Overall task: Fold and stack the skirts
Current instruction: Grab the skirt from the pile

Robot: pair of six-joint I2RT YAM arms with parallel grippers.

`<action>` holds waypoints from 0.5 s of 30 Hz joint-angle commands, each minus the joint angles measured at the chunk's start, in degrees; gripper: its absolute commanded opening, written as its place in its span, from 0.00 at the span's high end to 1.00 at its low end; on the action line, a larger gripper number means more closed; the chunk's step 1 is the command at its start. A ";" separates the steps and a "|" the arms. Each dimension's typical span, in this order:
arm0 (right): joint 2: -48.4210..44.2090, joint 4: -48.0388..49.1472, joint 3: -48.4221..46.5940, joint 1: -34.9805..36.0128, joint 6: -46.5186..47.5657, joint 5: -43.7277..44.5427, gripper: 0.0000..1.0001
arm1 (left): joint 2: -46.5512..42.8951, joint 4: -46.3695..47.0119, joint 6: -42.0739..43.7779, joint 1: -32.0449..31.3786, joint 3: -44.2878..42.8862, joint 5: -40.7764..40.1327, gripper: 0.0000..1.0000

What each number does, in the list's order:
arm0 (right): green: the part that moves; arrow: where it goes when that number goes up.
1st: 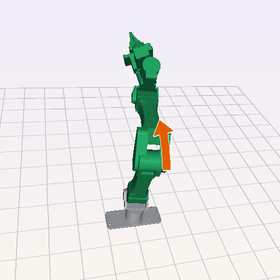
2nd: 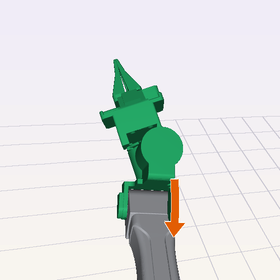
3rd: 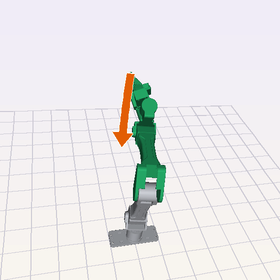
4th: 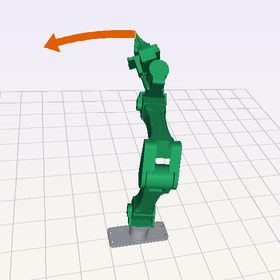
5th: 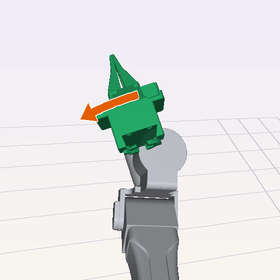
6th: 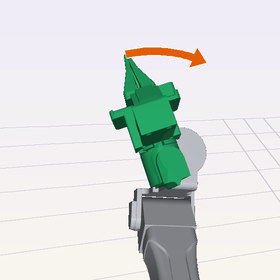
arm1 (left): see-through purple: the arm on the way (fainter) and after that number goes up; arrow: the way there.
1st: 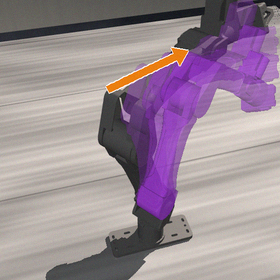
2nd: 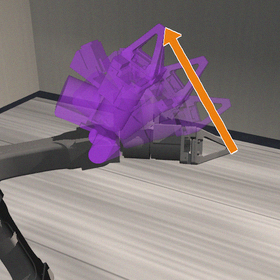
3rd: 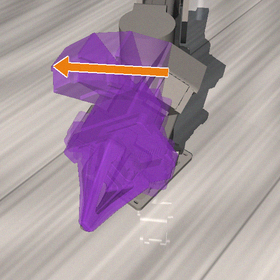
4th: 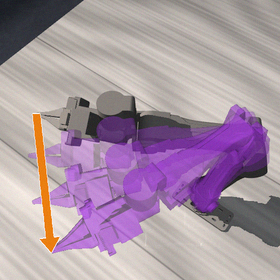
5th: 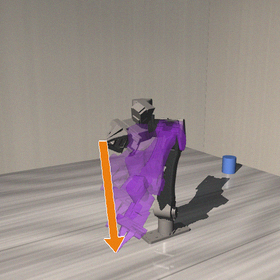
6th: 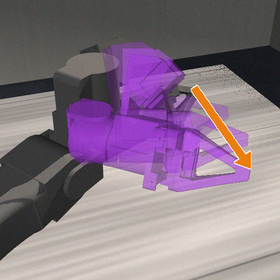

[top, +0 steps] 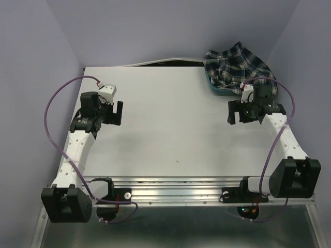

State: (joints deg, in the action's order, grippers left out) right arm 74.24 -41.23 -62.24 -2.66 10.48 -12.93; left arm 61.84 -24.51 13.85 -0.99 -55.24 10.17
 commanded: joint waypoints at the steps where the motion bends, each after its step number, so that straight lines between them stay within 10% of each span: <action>1: -0.85 -0.08 -4.38 -0.24 -0.29 -0.08 0.00 | -1.38 -0.18 2.68 0.12 -2.50 2.66 0.01; 10: 12.14 1.59 -17.54 -0.24 -2.04 6.06 0.00 | 0.03 0.43 3.65 0.12 -5.84 2.92 0.01; 15: 28.20 1.68 -40.26 -0.24 -4.23 11.94 0.00 | 1.52 0.25 3.47 0.12 -8.38 5.03 0.01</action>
State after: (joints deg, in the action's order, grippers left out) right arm 94.70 -41.56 -87.70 -2.66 8.71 -7.03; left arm 62.83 -25.15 16.69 -0.99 -60.23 12.69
